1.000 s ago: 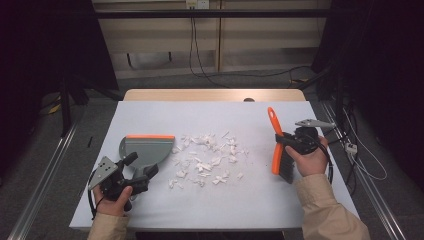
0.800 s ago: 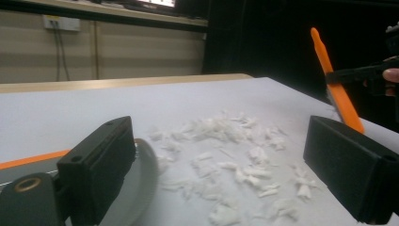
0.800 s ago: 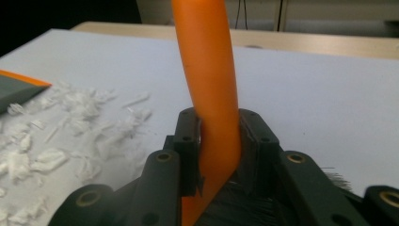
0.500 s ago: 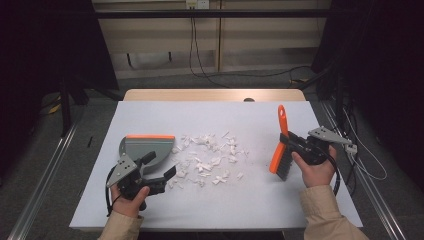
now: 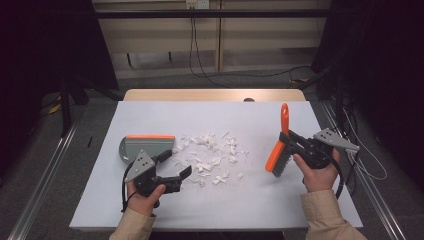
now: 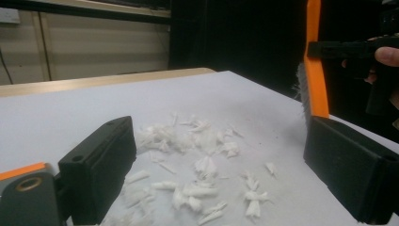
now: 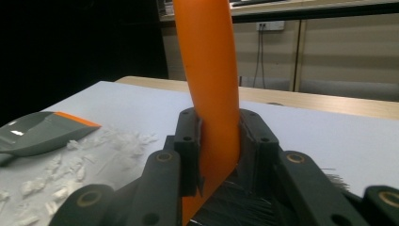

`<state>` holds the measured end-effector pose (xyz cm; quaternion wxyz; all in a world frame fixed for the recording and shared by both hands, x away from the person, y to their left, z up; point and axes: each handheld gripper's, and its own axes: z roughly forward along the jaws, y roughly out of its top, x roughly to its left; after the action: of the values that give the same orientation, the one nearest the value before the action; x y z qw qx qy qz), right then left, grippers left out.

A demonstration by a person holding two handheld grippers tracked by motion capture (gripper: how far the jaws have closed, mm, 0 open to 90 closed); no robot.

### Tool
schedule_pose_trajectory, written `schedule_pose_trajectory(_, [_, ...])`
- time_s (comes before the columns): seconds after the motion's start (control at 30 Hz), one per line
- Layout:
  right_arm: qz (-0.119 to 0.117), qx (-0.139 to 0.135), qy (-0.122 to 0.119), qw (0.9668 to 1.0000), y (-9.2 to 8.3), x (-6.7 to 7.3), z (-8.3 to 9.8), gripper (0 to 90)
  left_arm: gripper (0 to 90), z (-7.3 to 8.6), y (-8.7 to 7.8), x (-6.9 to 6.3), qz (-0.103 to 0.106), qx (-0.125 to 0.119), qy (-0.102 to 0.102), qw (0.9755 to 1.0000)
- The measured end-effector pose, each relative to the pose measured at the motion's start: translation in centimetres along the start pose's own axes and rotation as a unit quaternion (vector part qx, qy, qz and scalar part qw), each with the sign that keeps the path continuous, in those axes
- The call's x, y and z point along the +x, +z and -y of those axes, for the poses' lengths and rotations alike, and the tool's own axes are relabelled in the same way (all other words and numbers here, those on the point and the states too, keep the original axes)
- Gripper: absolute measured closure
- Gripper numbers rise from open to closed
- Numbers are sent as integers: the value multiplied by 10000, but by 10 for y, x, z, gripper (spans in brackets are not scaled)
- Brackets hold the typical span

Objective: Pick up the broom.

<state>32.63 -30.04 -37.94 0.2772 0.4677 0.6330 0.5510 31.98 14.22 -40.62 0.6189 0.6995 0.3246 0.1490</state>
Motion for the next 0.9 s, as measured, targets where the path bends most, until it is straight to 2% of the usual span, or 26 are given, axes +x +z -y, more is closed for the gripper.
schedule_pose_trajectory(0.2, [-194, -26, -55, 9998, 10, 14, -8, 715, 90, -2, 13, -3, 149, 23, 3, 9999])
schedule_pose_trajectory(0.33, [-418, -64, -102, 9991, 20, 31, -16, 715, 87, -3, 21, -3, 266, 80, 8, 9996])
schedule_pose_trajectory(0.4, [-525, -62, -156, 9985, 27, 41, -19, 715, 86, -4, 25, -2, 259, 194, 47, 9995])
schedule_pose_trajectory(0.43, [-566, -48, -179, 9982, 30, 45, -20, 715, 86, -4, 27, -2, 291, 203, -41, 9994])
schedule_pose_trajectory(0.47, [-605, -48, -199, 9980, 34, 49, -21, 715, 87, -4, 29, -2, 376, 210, -85, 9990])
schedule_pose_trajectory(0.5, [-640, -44, -211, 9977, 37, 53, -22, 715, 87, -4, 31, -3, 433, 217, -49, 9988])
schedule_pose_trajectory(0.57, [-700, -29, -206, 9973, 44, 60, -24, 715, 87, -4, 35, -4, 505, 244, 4, 9984])
schedule_pose_trajectory(0.67, [-835, -17, -221, 9963, 52, 71, -28, 715, 101, -5, 42, -6, 618, 315, -35, 9976])
schedule_pose_trajectory(0.73, [-879, -13, -336, 9956, 58, 80, -31, 715, 110, -6, 46, -7, 822, 424, 7, 9957])
schedule_pose_trajectory(0.9, [-1043, 34, -445, 9935, 73, 100, -34, 714, 173, -8, 58, -15, 862, 510, -78, 9949])
